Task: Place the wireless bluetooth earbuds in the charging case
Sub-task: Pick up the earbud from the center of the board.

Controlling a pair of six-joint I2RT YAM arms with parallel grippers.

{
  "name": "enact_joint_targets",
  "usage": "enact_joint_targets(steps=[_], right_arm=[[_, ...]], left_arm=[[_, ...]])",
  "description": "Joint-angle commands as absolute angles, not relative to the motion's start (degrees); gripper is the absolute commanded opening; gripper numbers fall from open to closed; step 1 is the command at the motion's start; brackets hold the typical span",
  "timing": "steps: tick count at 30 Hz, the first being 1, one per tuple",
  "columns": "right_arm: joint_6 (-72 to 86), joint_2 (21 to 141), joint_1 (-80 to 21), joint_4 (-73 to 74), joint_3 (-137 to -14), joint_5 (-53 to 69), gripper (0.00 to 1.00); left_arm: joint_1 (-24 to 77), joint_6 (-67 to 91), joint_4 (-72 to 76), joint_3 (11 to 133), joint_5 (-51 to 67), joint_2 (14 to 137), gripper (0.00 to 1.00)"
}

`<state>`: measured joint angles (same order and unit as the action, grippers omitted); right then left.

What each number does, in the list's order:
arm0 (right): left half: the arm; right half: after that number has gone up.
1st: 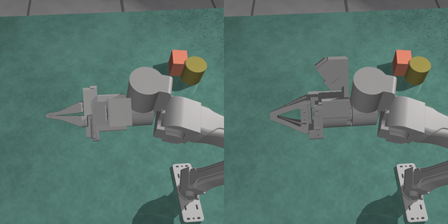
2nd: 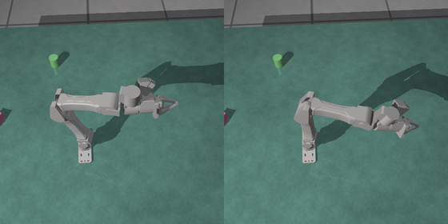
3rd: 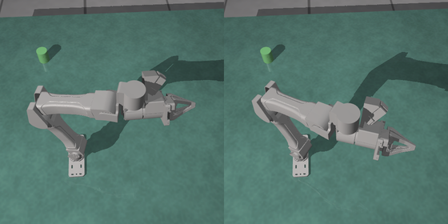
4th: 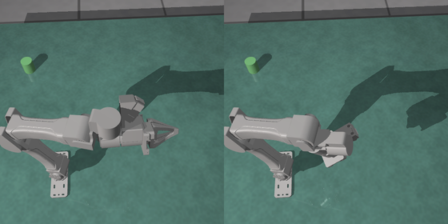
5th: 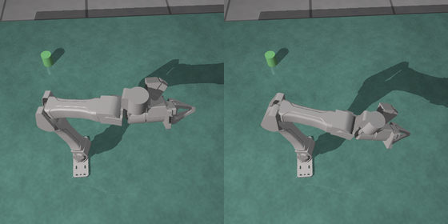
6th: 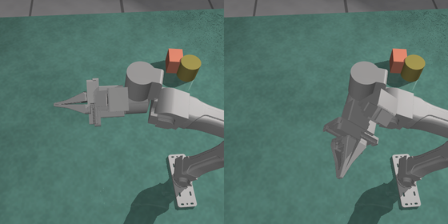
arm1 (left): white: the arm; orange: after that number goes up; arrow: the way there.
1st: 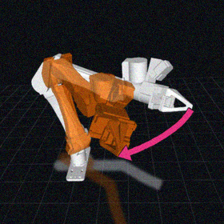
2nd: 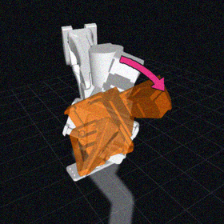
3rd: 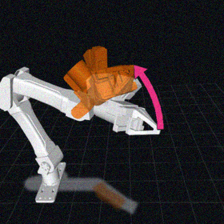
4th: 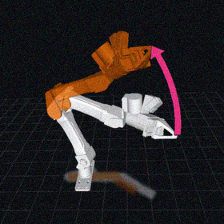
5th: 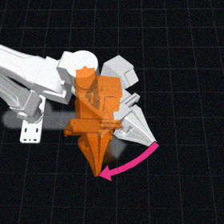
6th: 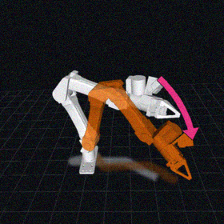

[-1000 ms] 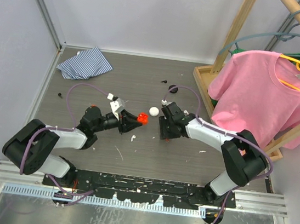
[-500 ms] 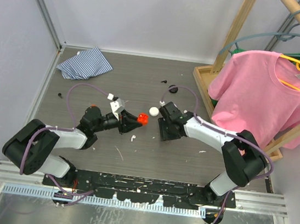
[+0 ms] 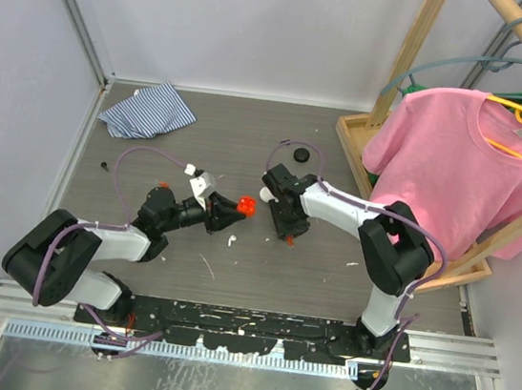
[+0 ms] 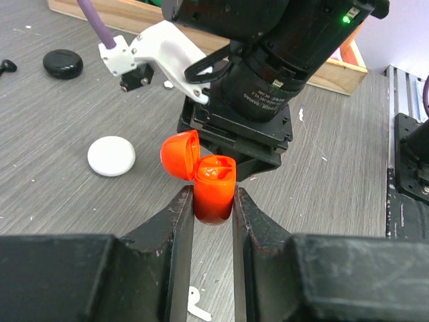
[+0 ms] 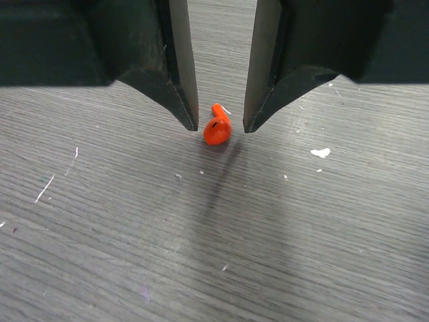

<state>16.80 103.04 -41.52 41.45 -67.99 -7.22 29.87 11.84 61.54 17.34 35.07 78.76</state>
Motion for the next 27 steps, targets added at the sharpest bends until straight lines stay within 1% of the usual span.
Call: enact_joint_targets(steps=[1,4,13,18,27], right_arm=[[14.8,104.0,-41.7,43.9,-71.0,-9.0,0.38],[14.7,105.2,-41.7,43.5,-71.3,-9.1,0.35],[13.6,107.6,-41.7,42.2,-71.5,-8.4,0.34],[13.1,108.4,-41.5,41.8,-70.7,-8.3,0.30],[13.0,105.1,-41.3,40.1,-68.0,-8.0,0.23]], left_arm=[[29.5,9.7,65.5,17.5,33.6,76.9,0.02],[29.5,9.6,65.3,17.7,33.9,77.1,0.01],[29.5,9.3,65.0,17.7,34.1,77.0,0.01],[29.6,9.3,64.7,17.8,34.6,77.0,0.01],[29.5,9.4,64.9,17.9,35.1,77.2,0.01]])
